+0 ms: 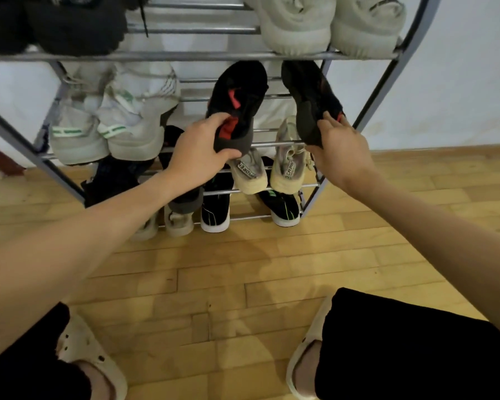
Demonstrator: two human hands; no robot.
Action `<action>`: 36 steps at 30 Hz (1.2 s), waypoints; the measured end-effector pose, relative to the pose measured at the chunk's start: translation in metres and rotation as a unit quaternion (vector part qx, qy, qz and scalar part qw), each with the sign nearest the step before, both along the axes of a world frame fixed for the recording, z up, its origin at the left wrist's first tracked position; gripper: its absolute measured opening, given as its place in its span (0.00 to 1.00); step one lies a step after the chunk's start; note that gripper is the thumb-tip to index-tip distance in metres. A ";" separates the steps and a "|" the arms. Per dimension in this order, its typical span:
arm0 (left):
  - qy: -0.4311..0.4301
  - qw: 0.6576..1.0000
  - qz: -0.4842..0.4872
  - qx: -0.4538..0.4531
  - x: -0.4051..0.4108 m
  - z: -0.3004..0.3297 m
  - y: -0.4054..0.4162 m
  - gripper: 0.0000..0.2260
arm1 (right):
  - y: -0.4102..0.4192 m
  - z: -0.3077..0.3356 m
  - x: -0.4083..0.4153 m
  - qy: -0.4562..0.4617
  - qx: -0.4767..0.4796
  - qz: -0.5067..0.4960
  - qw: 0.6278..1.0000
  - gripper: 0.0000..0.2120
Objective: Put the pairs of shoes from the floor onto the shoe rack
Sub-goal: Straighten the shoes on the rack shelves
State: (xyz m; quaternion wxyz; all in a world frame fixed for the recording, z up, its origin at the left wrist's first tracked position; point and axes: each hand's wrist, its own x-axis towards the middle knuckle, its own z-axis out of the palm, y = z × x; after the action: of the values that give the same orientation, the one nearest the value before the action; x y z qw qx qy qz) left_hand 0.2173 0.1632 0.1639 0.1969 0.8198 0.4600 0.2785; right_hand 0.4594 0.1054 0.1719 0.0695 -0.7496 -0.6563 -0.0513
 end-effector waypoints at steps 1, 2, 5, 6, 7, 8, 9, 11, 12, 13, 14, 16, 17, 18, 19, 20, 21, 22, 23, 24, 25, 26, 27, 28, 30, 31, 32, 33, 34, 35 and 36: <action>-0.002 1.000 0.002 -0.001 0.002 0.001 0.000 0.29 | 0.003 0.002 -0.001 -0.010 0.006 -0.005 1.000 0.15; -0.003 1.000 0.002 -0.008 0.003 0.003 0.001 0.31 | 0.005 0.003 -0.003 -0.021 0.004 -0.007 1.000 0.15; 0.002 0.999 -0.016 -0.045 0.003 0.009 0.005 0.36 | 0.013 0.008 -0.005 -0.057 -0.024 0.007 0.998 0.16; 0.015 0.999 -0.027 -0.045 0.003 0.010 0.007 0.35 | 0.014 0.009 -0.004 -0.065 -0.027 0.018 0.997 0.17; 0.026 0.998 -0.033 -0.040 0.004 0.010 0.008 0.32 | 0.014 0.010 -0.003 -0.063 -0.030 0.025 0.997 0.18; 0.030 0.999 -0.032 -0.032 0.004 0.009 0.007 0.27 | 0.014 0.011 0.000 -0.054 -0.033 0.030 0.998 0.20; 0.028 0.999 -0.029 -0.021 0.006 0.008 0.006 0.22 | 0.013 0.011 0.002 -0.043 -0.035 0.034 0.998 0.21; 0.027 0.999 -0.019 0.005 0.011 0.005 0.001 0.15 | 0.011 0.009 0.005 -0.024 -0.035 0.043 0.998 0.23; 0.022 1.000 -0.013 0.013 0.015 0.003 -0.002 0.14 | 0.010 0.008 0.006 -0.015 -0.034 0.049 0.998 0.24; 0.009 1.000 -0.004 0.020 0.019 0.001 -0.004 0.14 | 0.010 0.006 0.007 -0.006 -0.034 0.055 0.998 0.24; -0.008 1.000 0.007 0.026 0.025 0.001 -0.006 0.13 | 0.009 0.005 0.008 0.005 -0.034 0.061 0.998 0.24; -0.039 0.998 0.037 0.038 0.040 0.001 -0.008 0.14 | 0.008 0.004 0.011 0.033 -0.037 0.069 0.996 0.24; -0.048 0.997 0.049 0.044 0.048 0.001 -0.008 0.14 | 0.008 0.004 0.013 0.046 -0.038 0.073 0.996 0.25; -0.055 0.996 0.059 0.046 0.055 0.001 -0.008 0.14 | 0.008 0.004 0.014 0.057 -0.038 0.077 0.995 0.25; -0.057 0.995 0.066 0.047 0.062 -0.001 -0.007 0.15 | 0.008 0.004 0.015 0.067 -0.038 0.080 0.994 0.25; -0.055 0.995 0.070 0.050 0.069 -0.003 -0.006 0.15 | 0.008 0.004 0.015 0.077 -0.038 0.080 0.993 0.25; -0.048 0.995 0.072 0.058 0.076 -0.005 -0.005 0.16 | 0.008 0.004 0.014 0.084 -0.039 0.081 0.992 0.25; -0.040 0.994 0.073 0.068 0.081 -0.008 -0.005 0.16 | 0.008 0.004 0.014 0.090 -0.041 0.081 0.992 0.25; -0.035 0.994 0.075 0.075 0.086 -0.010 -0.005 0.16 | 0.008 0.004 0.014 0.094 -0.043 0.082 0.991 0.25; -0.036 0.993 0.077 0.079 0.091 -0.012 -0.005 0.17 | 0.009 0.003 0.015 0.097 -0.044 0.083 0.991 0.25; -0.039 0.993 0.081 0.079 0.094 -0.014 -0.005 0.17 | 0.009 0.003 0.016 0.099 -0.044 0.084 0.991 0.26; -0.041 0.992 0.084 0.081 0.097 -0.014 -0.005 0.17 | 0.010 0.002 0.017 0.100 -0.042 0.085 0.990 0.26; -0.042 0.992 0.083 0.083 0.099 -0.014 -0.005 0.17 | 0.011 0.001 0.018 0.101 -0.040 0.086 0.990 0.25; -0.043 0.992 0.080 0.086 0.100 -0.014 -0.004 0.17 | 0.011 0.000 0.018 0.101 -0.038 0.087 0.990 0.25; -0.041 0.993 0.067 0.089 0.099 -0.012 -0.004 0.16 | 0.011 -0.002 0.019 0.095 -0.033 0.090 0.991 0.25; -0.036 0.993 0.059 0.092 0.098 -0.011 -0.005 0.17 | 0.011 -0.003 0.018 0.087 -0.028 0.090 0.992 0.25; -0.025 0.994 0.046 0.095 0.095 -0.011 -0.004 0.17 | 0.011 -0.003 0.018 0.078 -0.024 0.088 0.993 0.25; -0.009 0.995 0.030 0.095 0.091 -0.011 -0.004 0.17 | 0.010 -0.004 0.017 0.070 -0.020 0.083 0.994 0.25; 0.008 0.996 0.010 0.092 0.087 -0.012 -0.003 0.18 | 0.009 -0.005 0.015 0.063 -0.018 0.073 0.995 0.25; 0.026 0.996 -0.014 0.085 0.080 -0.013 -0.002 0.21 | 0.007 -0.007 0.012 0.053 -0.012 0.062 0.997 0.25; 0.038 0.995 -0.037 0.084 0.073 -0.015 -0.002 0.23 | 0.004 -0.010 0.007 0.031 0.005 0.055 0.998 0.27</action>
State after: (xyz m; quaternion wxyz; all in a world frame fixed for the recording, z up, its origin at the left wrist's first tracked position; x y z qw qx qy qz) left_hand 0.2902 0.1611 0.1488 0.1198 0.8599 0.4116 0.2773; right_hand 0.4668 0.1097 0.1618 0.0958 -0.7135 -0.6935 -0.0275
